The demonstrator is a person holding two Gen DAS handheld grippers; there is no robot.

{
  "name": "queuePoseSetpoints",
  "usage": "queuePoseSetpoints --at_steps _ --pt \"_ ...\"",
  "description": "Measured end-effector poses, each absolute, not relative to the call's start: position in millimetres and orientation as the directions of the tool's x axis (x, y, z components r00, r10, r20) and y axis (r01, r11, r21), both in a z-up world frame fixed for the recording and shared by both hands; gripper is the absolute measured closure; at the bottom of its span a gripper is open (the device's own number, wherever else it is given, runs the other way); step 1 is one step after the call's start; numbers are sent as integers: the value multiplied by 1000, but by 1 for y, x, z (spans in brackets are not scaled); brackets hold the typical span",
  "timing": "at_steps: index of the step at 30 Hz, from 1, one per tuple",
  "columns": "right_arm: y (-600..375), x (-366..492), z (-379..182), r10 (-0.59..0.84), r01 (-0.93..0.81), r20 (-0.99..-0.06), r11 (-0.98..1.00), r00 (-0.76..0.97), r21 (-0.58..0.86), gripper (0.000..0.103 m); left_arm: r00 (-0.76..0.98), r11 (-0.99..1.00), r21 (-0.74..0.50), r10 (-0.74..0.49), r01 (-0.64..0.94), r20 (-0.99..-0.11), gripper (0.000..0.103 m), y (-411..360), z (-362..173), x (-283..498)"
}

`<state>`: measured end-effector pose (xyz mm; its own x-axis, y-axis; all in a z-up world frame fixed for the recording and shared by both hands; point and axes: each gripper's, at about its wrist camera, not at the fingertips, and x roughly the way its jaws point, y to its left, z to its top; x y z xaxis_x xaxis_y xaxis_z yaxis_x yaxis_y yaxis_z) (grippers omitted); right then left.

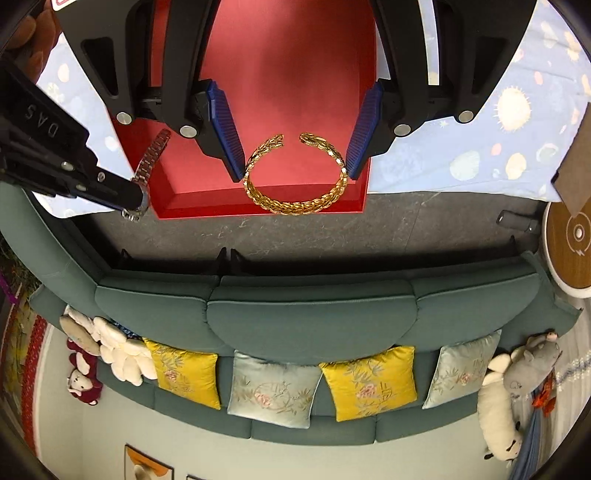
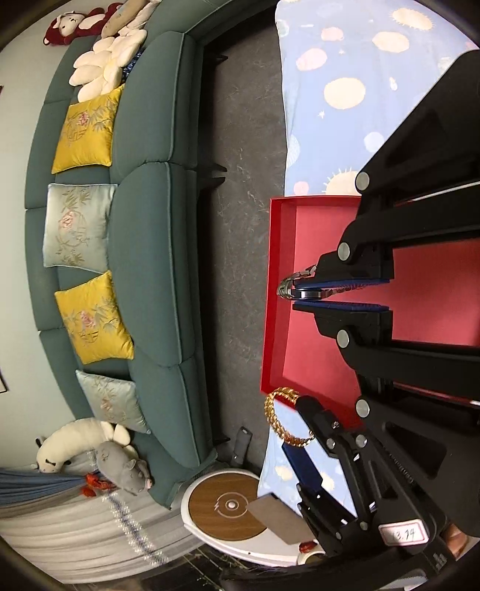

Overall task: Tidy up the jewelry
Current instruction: 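Open the right tool to drop the watch while the left tool releases the bangle into the box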

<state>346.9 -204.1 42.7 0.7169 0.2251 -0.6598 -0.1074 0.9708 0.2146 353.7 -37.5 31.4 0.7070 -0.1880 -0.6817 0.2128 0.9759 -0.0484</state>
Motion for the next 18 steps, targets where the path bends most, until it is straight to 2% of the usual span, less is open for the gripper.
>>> queuePoseSetpoints --at_steps 4,7,9,11,13,14,18 --pt "-205 370 20 208 -89 -700 975 683 203 97 691 976 -35 -177 214 -701 49 -41 17 371" --pt "-206 376 10 179 -68 -714 981 677 181 90 676 977 -27 -167 213 -718 48 -45 8 381" --pt "-208 380 6 177 -65 -719 981 672 180 79 660 979 -27 -158 204 -734 47 -46 2 384" --pt "-209 379 5 170 -63 -718 983 675 173 73 645 979 -47 -166 198 -746 46 -45 -2 387" --pt "-212 375 5 164 -55 -711 983 683 174 66 640 984 -50 -151 174 -753 33 -44 -3 389" --pt "-214 372 7 165 -51 -704 982 690 179 63 646 986 -51 -143 159 -750 22 -44 -2 388" --pt "-222 359 18 172 -45 -677 979 715 201 61 669 986 -59 -149 155 -728 21 -39 8 379"
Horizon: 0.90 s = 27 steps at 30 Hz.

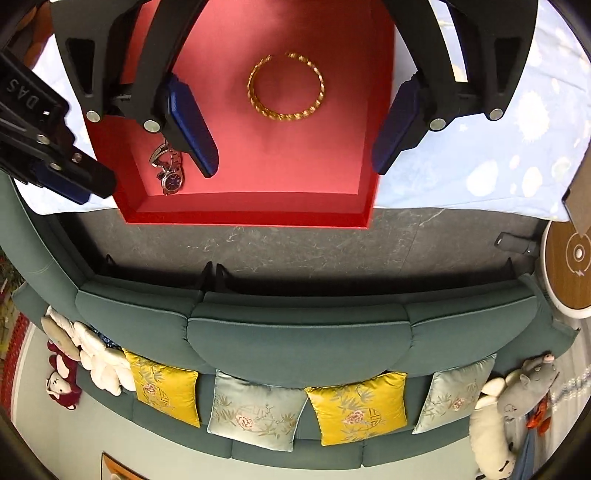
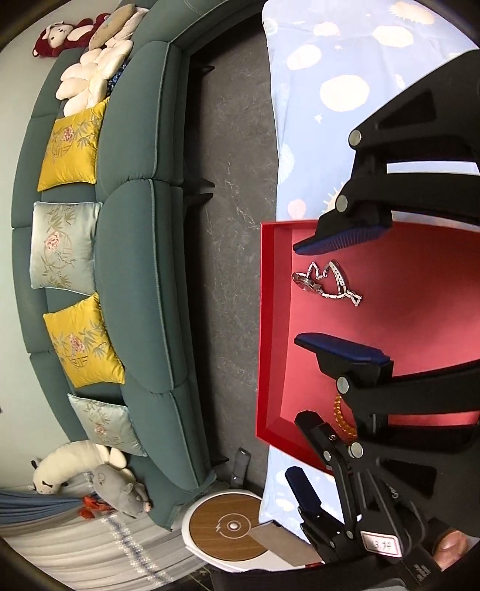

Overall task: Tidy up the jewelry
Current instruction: 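Open the right tool to drop the watch while the left tool releases the bangle into the box, then grasp the gold watch with the right tool while the left tool grasps the black bead bracelet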

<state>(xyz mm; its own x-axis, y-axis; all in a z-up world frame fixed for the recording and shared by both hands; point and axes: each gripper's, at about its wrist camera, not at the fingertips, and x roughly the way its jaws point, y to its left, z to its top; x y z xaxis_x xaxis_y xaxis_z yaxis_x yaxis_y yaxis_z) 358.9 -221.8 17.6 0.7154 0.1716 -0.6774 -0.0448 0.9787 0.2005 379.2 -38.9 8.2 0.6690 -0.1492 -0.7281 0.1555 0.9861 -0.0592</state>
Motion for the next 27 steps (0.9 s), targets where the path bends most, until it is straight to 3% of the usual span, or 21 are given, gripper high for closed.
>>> queuePoseSetpoints --at_steps 8,11,16,21,27 --pt "-235 290 73 168 -59 -595 978 786 199 60 751 985 -61 -161 160 -640 21 -13 67 319" --pt "-237 246 103 165 -67 -543 978 824 196 50 772 983 -58 -171 172 -612 21 2 94 277" --pt "-231 168 138 154 -79 -467 981 871 176 43 781 982 -77 -183 171 -598 21 24 123 209" --pt "-227 98 130 162 -82 -453 978 877 191 41 761 983 -89 -179 159 -624 21 43 119 149" --pt "-216 48 92 161 -73 -520 980 839 186 41 713 991 -92 -137 102 -688 20 64 69 98"
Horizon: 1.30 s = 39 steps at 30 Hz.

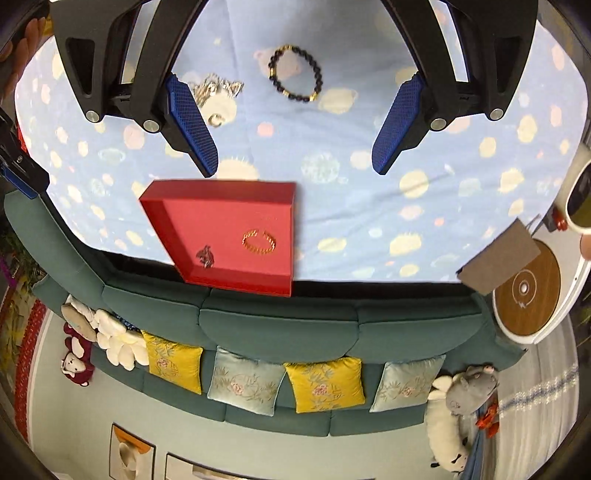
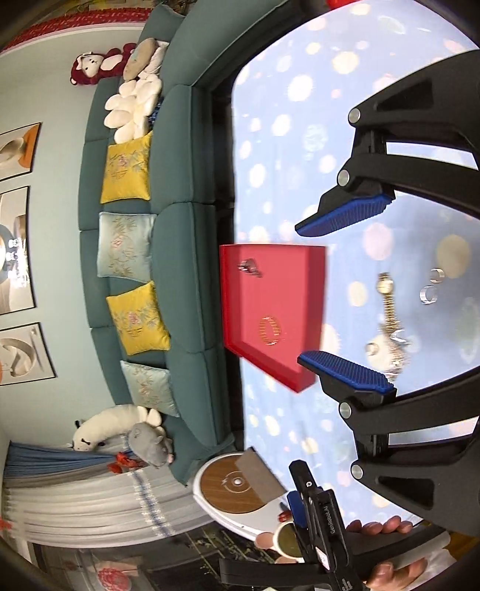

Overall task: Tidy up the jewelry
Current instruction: 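Grasp the gold watch with the right tool while the left tool grasps the black bead bracelet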

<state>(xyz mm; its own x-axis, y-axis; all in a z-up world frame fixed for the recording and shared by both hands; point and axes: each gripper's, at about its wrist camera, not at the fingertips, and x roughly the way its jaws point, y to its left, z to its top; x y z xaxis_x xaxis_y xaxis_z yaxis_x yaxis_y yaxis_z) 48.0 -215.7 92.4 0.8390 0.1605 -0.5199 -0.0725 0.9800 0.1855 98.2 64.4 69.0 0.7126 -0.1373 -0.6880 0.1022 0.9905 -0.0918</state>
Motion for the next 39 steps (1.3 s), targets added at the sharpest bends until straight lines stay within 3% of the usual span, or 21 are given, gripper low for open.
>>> queuePoseSetpoints --at_steps 8,13,20,26,39 --pt "-209 30 44 160 -60 -584 981 796 187 41 628 985 -173 -129 -10 -768 20 95 -4 78" --pt "-195 35 9 162 -64 -649 983 743 172 41 594 990 -139 -104 -13 -798 20 89 -30 79" --pt "-195 54 -16 144 -33 -704 985 696 169 42 598 991 -117 -129 58 -791 20 61 -30 79" --pt "-202 81 -47 202 7 -758 965 620 264 56 602 994 -89 -113 70 -790 20 47 -29 82" --pt "-185 114 -62 210 76 -774 946 597 315 56 591 993 -120 -108 19 -800 20 68 -33 88"
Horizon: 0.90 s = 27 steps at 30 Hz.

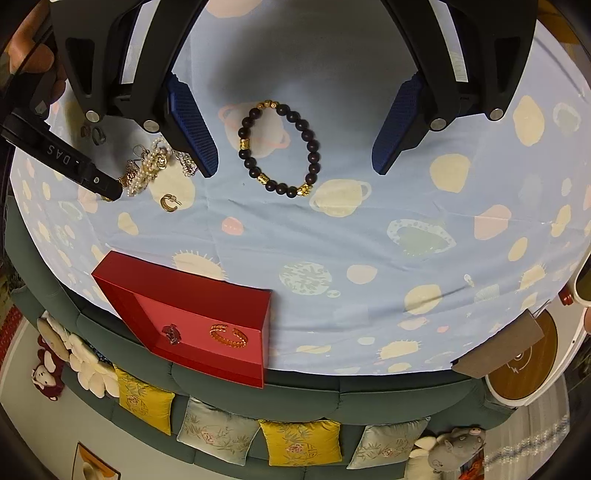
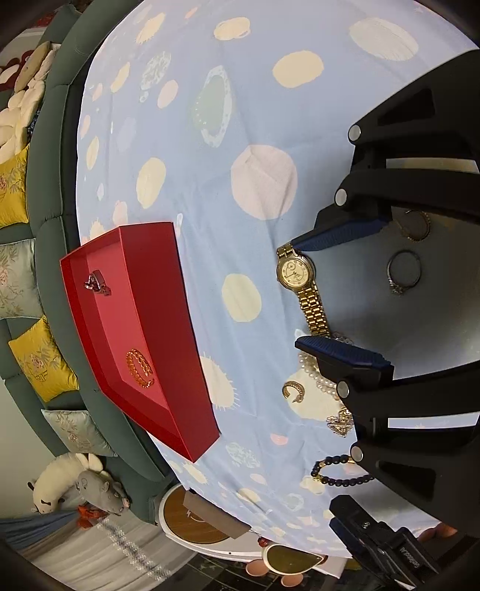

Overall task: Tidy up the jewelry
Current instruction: 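Grasp the gold watch with the right tool while the left tool grasps the black bead bracelet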

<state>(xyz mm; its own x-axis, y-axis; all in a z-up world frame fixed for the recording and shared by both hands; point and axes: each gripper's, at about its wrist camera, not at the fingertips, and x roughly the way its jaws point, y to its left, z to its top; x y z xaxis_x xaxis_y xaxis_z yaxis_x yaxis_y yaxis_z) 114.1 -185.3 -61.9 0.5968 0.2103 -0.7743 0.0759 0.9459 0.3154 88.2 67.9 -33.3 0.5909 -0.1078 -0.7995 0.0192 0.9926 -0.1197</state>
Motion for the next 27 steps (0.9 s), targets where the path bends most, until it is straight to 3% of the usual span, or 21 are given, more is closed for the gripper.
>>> queuePoseSetpoints --at_steps 7,18,27 --pt "-173 127 -63 132 95 -774 966 619 241 59 575 992 -128 -103 -3 -812 20 83 -39 89" --pt "-176 133 -66 50 133 -766 975 641 176 82 562 991 -133 -112 3 -820 20 84 -42 87" --pt "-194 109 -41 62 127 -719 970 692 206 82 526 987 -159 -145 18 -838 20 70 -56 91"
